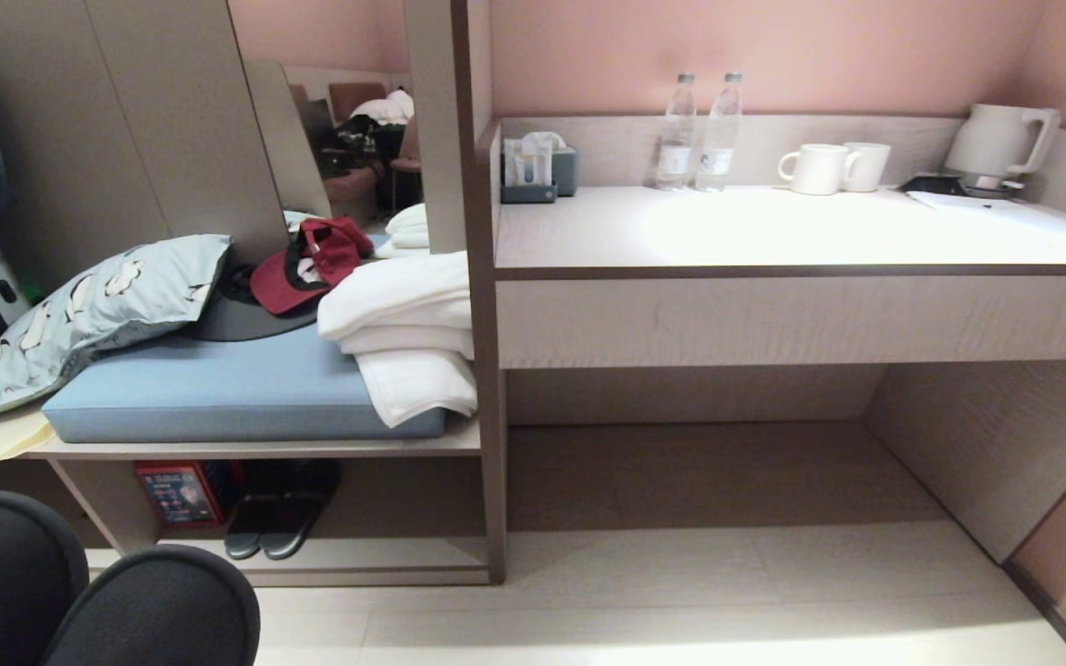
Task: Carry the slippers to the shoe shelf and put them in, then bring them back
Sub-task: Place the slippers on the floor
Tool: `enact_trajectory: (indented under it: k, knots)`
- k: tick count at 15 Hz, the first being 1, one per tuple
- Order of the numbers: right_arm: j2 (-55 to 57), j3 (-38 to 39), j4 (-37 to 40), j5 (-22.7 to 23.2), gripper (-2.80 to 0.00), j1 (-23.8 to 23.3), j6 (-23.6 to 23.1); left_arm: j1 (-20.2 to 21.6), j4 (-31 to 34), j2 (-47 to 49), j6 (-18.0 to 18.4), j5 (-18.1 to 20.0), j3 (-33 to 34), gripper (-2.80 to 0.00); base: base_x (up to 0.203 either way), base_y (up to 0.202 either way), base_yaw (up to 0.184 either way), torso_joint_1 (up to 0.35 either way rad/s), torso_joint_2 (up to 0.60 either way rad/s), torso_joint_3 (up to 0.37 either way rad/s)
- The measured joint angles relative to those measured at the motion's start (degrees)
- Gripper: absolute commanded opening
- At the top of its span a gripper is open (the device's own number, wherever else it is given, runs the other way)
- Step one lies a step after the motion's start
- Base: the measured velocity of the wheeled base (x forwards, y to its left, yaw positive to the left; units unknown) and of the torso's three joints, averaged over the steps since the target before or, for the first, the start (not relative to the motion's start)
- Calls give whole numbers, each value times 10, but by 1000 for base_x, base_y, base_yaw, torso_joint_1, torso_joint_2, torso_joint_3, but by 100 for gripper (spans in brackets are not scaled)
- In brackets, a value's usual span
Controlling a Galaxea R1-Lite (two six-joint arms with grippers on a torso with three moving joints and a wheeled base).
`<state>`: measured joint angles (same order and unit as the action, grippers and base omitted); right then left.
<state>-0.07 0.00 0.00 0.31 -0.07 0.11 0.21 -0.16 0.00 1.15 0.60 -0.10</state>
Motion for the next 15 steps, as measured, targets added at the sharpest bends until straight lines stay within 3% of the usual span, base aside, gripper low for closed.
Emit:
enact_trajectory:
  k: [12, 15]
  knots:
    - [0, 0, 0, 0, -280, 0, 0, 0, 0, 0, -3, -2, 0, -280, 0, 0, 0, 0, 0, 0]
    - [0, 0, 0, 0, -280, 0, 0, 0, 0, 0, -2, -2, 0, -280, 0, -123, 5, 2, 1, 8]
